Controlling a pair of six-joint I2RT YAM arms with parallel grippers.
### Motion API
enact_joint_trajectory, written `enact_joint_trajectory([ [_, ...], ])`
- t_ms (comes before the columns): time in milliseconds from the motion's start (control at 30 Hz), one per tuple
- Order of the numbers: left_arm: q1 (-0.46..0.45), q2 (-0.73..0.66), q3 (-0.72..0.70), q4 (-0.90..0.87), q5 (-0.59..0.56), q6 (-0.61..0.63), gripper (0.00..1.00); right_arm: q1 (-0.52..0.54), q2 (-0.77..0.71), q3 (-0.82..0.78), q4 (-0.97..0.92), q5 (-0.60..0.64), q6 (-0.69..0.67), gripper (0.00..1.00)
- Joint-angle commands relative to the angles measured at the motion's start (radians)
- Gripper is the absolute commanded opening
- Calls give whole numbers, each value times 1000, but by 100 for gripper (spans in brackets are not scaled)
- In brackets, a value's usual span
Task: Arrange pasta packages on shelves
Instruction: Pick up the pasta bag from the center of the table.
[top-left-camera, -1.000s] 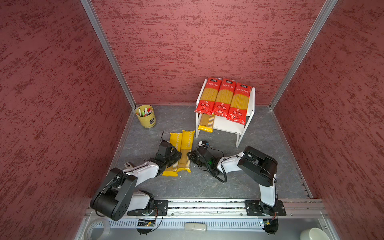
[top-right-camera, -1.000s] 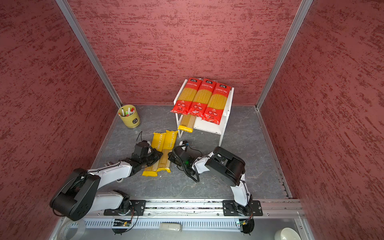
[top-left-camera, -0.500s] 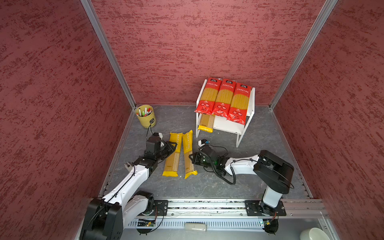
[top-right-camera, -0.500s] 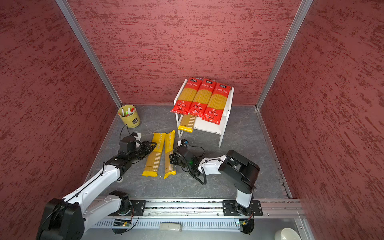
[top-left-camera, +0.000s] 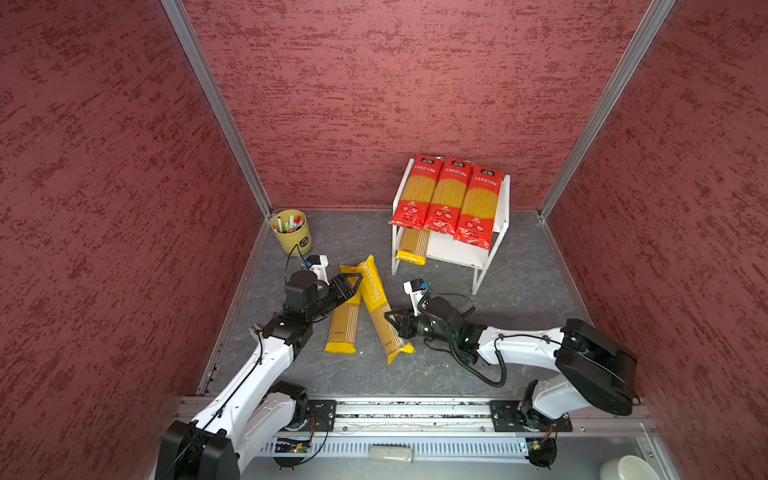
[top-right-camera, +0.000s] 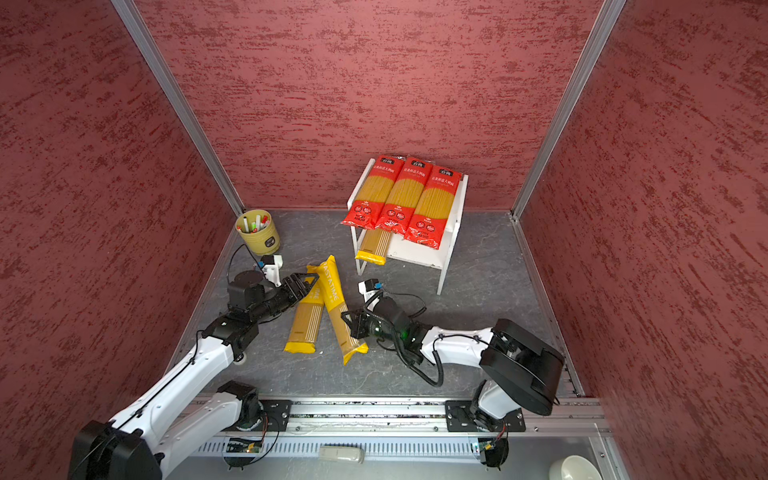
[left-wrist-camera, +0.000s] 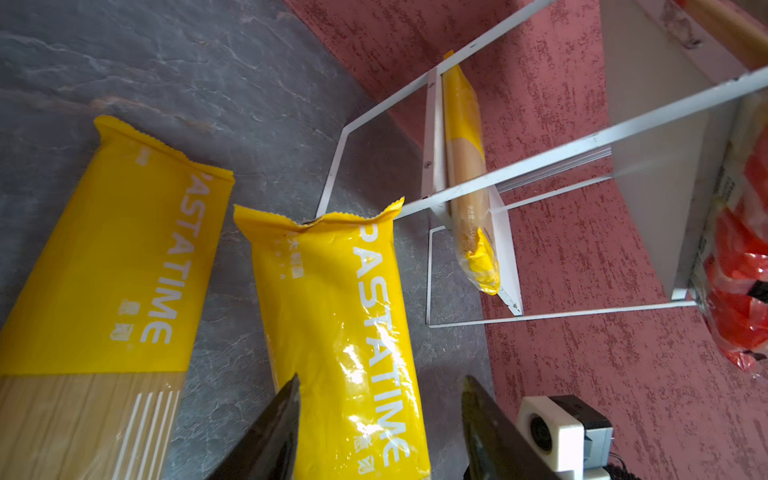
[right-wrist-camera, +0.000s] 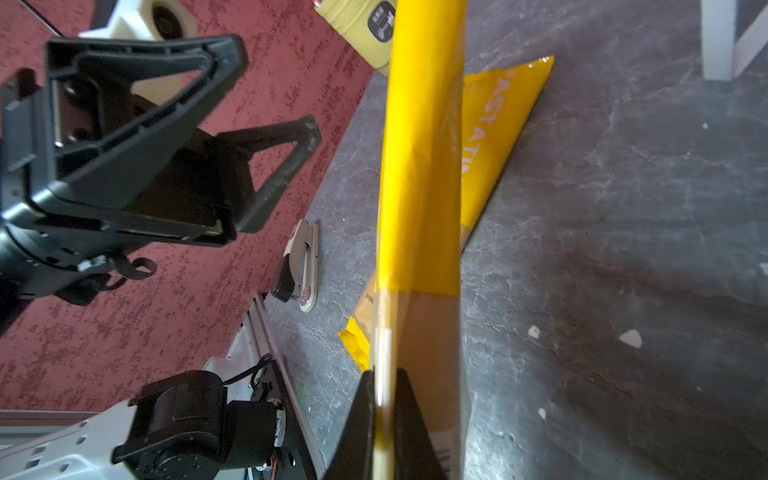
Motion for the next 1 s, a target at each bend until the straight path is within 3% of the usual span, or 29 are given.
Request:
enact_joint_trajectory([
  [0,-38,2,27,63,2,27,65,2,-95,-4,257,-5,-18,0],
  [367,-181,-16,51,91,-57,61,76,0,-227,-133,381,-9,46,0],
  [633,-319,42,27,266,-135,106,82,-23,-266,-165,403,44,15,0],
  [833,-326,62,-2,320,-129,88,83,-42,-248,-220,567,35,65,0],
  [967,-328,51,-56,362,-109,38,84,-53,-292,-263,566,32,84,0],
])
